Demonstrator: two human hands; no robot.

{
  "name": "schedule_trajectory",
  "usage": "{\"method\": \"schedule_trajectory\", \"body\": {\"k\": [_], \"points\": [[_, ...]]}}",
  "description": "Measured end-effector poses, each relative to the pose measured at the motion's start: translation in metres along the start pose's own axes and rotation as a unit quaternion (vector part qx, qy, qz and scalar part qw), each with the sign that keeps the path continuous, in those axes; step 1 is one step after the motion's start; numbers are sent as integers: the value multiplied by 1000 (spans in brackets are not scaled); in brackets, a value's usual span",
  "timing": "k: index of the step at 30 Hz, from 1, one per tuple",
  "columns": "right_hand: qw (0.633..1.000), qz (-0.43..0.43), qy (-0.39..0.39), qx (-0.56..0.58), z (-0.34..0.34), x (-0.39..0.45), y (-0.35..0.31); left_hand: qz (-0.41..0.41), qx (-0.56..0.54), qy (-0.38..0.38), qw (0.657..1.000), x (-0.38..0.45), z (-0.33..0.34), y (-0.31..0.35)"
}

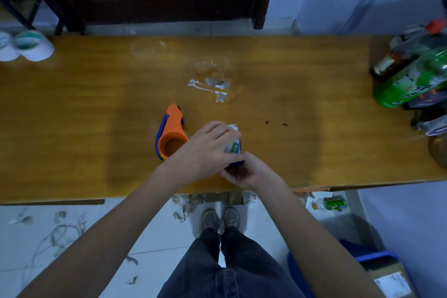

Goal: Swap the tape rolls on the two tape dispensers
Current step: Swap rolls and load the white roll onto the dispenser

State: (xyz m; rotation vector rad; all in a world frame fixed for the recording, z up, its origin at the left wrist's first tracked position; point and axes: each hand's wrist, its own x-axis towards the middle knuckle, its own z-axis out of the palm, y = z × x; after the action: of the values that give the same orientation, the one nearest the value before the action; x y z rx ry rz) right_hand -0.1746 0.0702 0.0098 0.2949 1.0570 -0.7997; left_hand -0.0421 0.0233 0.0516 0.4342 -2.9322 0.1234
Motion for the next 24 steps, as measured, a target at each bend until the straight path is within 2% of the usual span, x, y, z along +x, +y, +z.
{"method": "schedule_trajectory", "body": {"k": [13,15,17,20,24], "points": [[998,15,21,-55,2,5,1,48,-56,46,996,-4,9,-16],[997,8,21,-70,4,3,-1,18,-72,48,996,-5,7,-18],[997,-2,26,-71,6,2,-4,-46,-117,58,990,-7,5,-19],[995,-29,27,-90,7,2,-8,-150,-213,90,961,-10,1,-18],[993,-51,28,-101,6,3,-9,-173,-249,84,949,-11,2,-23]]}}
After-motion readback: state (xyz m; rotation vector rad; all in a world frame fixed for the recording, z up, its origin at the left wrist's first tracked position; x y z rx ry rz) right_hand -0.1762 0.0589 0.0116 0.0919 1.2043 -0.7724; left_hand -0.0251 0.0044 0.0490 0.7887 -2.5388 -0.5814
